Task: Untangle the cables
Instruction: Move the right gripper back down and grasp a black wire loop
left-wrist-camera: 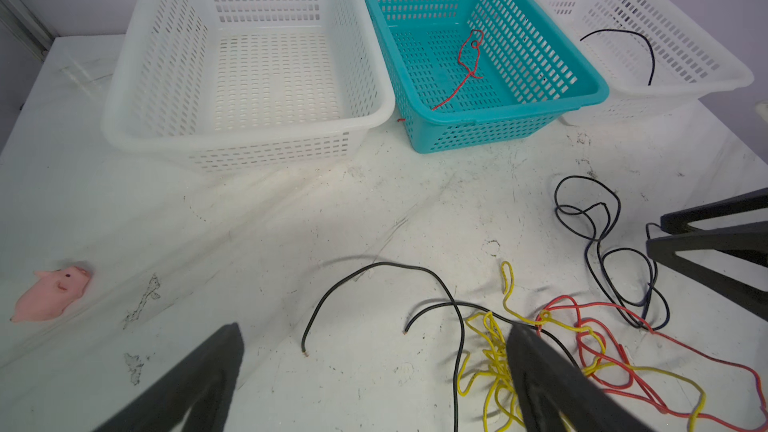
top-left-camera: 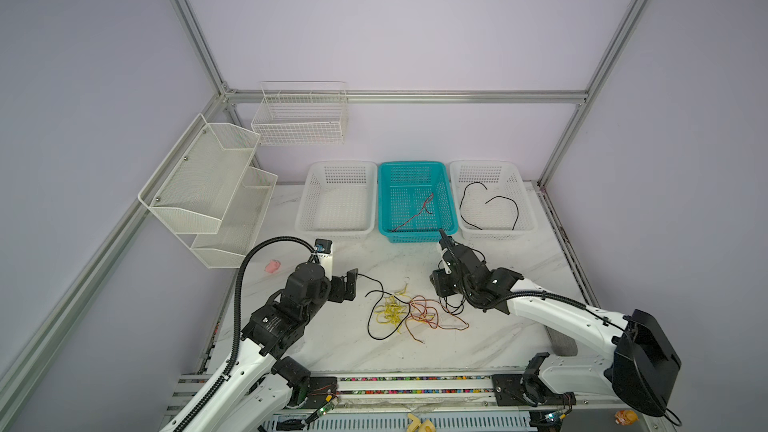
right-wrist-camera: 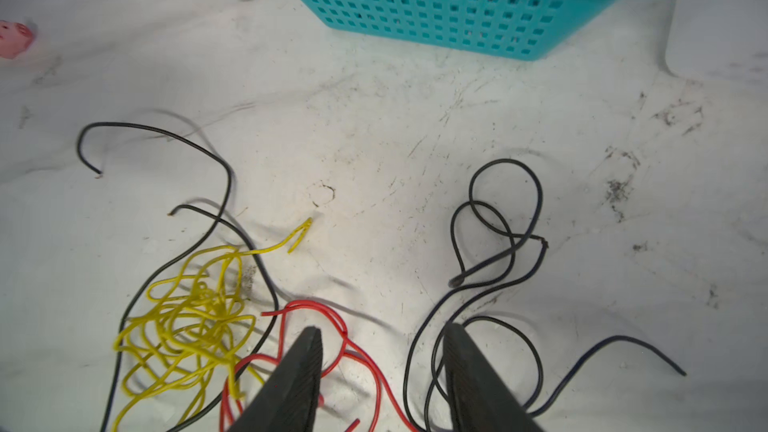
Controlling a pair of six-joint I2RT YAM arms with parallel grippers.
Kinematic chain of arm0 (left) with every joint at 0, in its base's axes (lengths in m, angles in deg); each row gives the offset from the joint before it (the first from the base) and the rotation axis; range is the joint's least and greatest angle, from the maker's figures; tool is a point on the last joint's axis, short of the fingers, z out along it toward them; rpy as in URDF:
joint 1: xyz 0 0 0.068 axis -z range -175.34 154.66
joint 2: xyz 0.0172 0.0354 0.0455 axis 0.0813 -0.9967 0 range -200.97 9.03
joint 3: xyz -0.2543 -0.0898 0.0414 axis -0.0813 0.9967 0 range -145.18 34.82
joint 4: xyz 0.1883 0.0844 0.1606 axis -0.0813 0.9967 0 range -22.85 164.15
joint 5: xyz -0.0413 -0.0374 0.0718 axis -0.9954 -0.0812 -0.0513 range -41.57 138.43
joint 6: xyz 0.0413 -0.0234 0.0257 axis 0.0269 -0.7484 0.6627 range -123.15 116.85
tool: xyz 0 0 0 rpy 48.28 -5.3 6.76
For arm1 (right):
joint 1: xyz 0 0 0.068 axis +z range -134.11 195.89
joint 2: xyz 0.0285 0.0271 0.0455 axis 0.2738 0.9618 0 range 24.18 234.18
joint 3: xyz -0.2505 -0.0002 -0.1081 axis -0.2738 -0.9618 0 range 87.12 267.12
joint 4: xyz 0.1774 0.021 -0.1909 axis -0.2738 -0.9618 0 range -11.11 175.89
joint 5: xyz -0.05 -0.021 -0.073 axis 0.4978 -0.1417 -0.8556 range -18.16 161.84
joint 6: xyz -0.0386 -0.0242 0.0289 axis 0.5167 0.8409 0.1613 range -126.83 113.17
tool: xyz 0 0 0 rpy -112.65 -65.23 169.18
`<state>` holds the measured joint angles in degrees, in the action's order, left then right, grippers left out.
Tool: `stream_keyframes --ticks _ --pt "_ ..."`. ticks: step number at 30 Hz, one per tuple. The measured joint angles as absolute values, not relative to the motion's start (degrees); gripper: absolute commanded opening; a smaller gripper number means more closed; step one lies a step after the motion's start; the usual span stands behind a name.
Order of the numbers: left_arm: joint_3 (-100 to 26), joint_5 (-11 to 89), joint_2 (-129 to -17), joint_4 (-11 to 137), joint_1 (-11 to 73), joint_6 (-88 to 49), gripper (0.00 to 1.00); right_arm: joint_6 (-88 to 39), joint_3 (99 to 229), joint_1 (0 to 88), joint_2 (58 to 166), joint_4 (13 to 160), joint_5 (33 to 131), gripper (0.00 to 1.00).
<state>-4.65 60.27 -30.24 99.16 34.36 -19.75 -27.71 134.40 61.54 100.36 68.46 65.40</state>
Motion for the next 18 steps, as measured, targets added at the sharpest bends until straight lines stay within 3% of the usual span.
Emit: stream_keyframes --ticks 12,16,18 --pt "-4.6 59.7 -30.5 99.4 34.4 -18.9 1.0 -30.0 134.4 53.3 110.2 75.1 62.4 0.47" --pt "-4.6 59.5 -31.7 99.4 34.4 -18.6 1.0 -30.3 134.4 53.3 114.0 77.8 63.2 0.37" --pt "-4.6 59.3 -31.9 99.4 34.4 -18.6 1.0 -30.2 134.4 53.3 115.4 78.4 63.7 0.26"
